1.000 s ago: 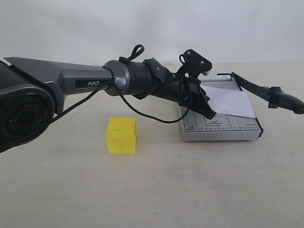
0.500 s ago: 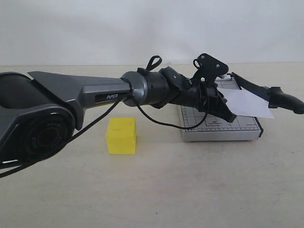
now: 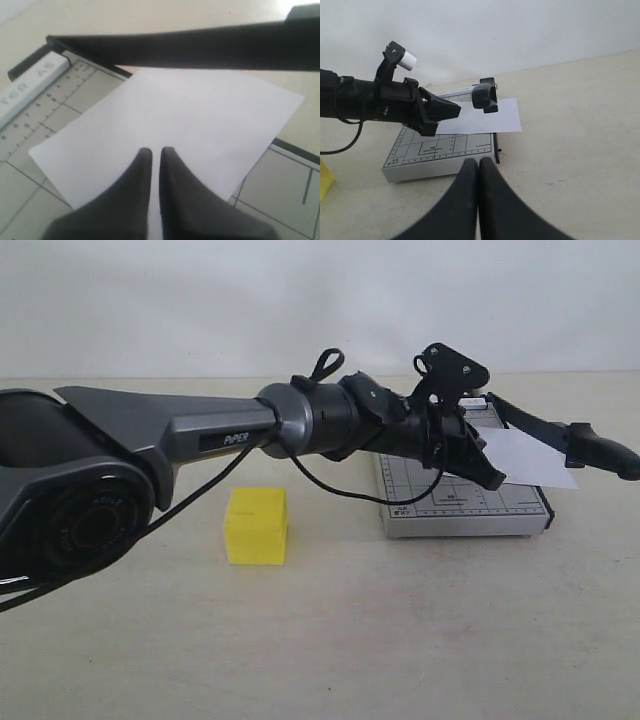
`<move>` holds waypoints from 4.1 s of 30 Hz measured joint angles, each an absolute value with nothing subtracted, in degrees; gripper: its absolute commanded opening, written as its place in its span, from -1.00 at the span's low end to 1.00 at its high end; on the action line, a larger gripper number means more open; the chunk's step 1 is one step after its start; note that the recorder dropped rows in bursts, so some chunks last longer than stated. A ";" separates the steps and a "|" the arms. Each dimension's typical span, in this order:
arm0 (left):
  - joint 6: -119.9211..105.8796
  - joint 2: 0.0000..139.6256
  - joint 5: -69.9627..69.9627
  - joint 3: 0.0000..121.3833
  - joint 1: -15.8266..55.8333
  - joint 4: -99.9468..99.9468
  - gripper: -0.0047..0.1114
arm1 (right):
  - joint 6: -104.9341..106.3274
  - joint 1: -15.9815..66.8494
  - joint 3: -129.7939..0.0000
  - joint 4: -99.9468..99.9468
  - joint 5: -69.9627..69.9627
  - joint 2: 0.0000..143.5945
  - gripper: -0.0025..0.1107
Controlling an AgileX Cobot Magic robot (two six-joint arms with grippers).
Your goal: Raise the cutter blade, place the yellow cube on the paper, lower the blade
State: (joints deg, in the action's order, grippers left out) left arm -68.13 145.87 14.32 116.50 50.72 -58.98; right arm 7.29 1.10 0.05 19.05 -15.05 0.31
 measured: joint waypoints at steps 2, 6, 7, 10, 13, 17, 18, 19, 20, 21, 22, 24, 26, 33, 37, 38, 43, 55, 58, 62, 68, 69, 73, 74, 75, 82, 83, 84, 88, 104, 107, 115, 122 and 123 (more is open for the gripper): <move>-67.98 144.29 14.44 116.50 50.72 -56.66 -0.37 | 7.29 1.10 0.05 19.05 -15.05 0.31 -0.96; -61.43 140.19 18.23 116.50 50.02 -49.76 0.04 | 7.29 1.10 0.05 19.05 -15.05 0.31 -0.96; -57.10 138.80 20.24 116.50 49.63 -46.56 0.10 | 7.29 1.10 0.05 19.05 -15.05 0.31 -0.96; -39.73 134.84 27.82 116.66 47.34 -32.81 0.15 | 7.29 1.10 0.05 19.05 -15.05 0.31 -0.96; -21.20 131.35 40.60 116.93 44.99 -15.71 0.15 | 7.29 1.10 0.05 19.05 -15.05 0.31 -0.96; -8.68 127.73 56.63 116.66 42.13 -2.79 0.15 | 7.29 1.10 0.05 19.05 -15.05 0.31 -0.96; -7.17 126.80 58.98 116.27 41.50 -1.57 0.15 | 7.29 1.10 0.05 19.05 -15.05 0.31 -0.96; -5.24 125.34 61.92 115.96 40.97 -0.76 0.15 | 7.29 1.10 0.05 19.05 -15.05 0.31 -0.96; -4.22 124.26 63.69 115.52 40.62 0.00 0.15 | 7.29 1.10 0.05 19.05 -15.05 0.31 -0.96; -2.99 122.82 65.60 115.23 40.31 0.92 0.15 | 7.29 1.10 0.05 19.05 -15.05 0.31 -0.96; -2.01 121.29 67.15 114.45 39.99 2.02 0.15 | 7.29 1.10 0.05 19.05 -15.05 0.31 -0.96; -0.61 118.43 68.72 113.20 39.77 3.41 0.15 | 7.29 1.10 0.05 19.05 -15.05 0.31 -0.96; 1.53 113.42 69.28 109.38 38.95 4.53 0.15 | 7.29 1.10 0.05 19.05 -15.05 0.31 -0.96; 20.80 99.05 51.34 82.67 36.51 2.95 0.40 | 7.29 1.10 0.05 19.05 -15.05 0.31 -0.96; 27.54 98.14 40.70 72.94 36.51 -1.31 0.40 | 7.29 1.10 0.05 19.05 -15.05 0.31 -0.96; 28.31 98.14 39.43 72.26 36.51 -1.72 0.40 | 7.29 1.10 0.05 19.05 -15.05 0.31 -0.96; 29.35 98.14 37.18 71.89 36.51 -1.97 0.40 | 7.29 1.10 0.05 19.05 -15.05 0.31 -0.96; 29.48 98.31 36.33 71.84 36.51 -1.81 0.85 | 7.29 1.10 0.05 19.26 -15.05 0.31 -0.96; 29.48 99.21 36.22 71.84 36.51 -1.81 0.84 | 7.29 1.10 0.05 19.26 -15.05 0.31 -0.96; 29.48 101.41 36.61 71.84 36.51 -1.81 0.80 | 7.29 1.10 0.05 19.29 -15.05 0.31 -0.96; 29.36 104.55 37.81 72.29 36.51 -1.81 0.76 | 7.29 1.10 0.05 19.39 -15.05 0.31 -0.96; 29.22 105.19 38.58 72.97 36.51 -1.81 0.76 | 7.29 1.10 0.05 19.39 -15.05 0.31 -0.96; 27.19 108.08 41.72 77.22 36.51 -1.95 0.76 | 7.29 1.10 0.05 19.39 -15.05 0.31 -0.96; 26.73 108.63 42.62 78.25 36.51 -1.95 0.76 | 7.29 1.10 0.05 19.39 -15.05 0.31 -0.96; 26.29 109.29 43.51 79.51 36.51 -2.05 0.76 | 7.29 1.10 0.05 19.39 -15.05 0.31 -0.96; 23.52 113.62 47.62 85.34 38.25 -2.17 0.76 | 7.29 1.10 0.05 19.39 -15.05 0.31 -0.96; 23.27 114.11 47.76 85.49 38.61 -2.17 0.76 | 7.29 1.10 0.05 19.39 -15.05 0.31 -0.96; 23.13 114.58 47.89 85.61 39.03 -2.17 0.76 | 7.29 1.10 0.05 19.39 -15.05 0.31 -0.96; 22.90 115.36 49.07 85.61 39.42 -2.50 0.76 | 7.29 1.10 0.05 19.39 -15.05 0.31 -0.96; 22.90 117.73 50.37 85.61 39.42 -0.89 0.76 | 7.29 1.10 0.05 19.39 -15.05 0.31 -0.96; 22.90 117.94 50.37 85.61 39.42 -0.89 0.76 | 7.29 1.10 0.05 19.39 -15.05 0.31 -0.96; 22.90 118.82 50.52 85.61 39.42 -0.89 0.76 | 7.29 1.10 0.05 19.39 -15.05 0.31 -0.96; 22.90 118.85 49.91 85.61 39.42 -0.89 0.76 | 7.29 1.10 0.05 19.39 -15.05 0.31 -0.96; 23.02 118.85 49.77 85.61 39.42 -0.89 0.76 | 7.29 1.10 0.05 19.39 -15.05 0.31 -0.96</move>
State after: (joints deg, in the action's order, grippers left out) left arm 23.02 118.85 49.77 85.61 39.42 -0.89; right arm 7.29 1.10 0.05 19.39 -15.05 0.31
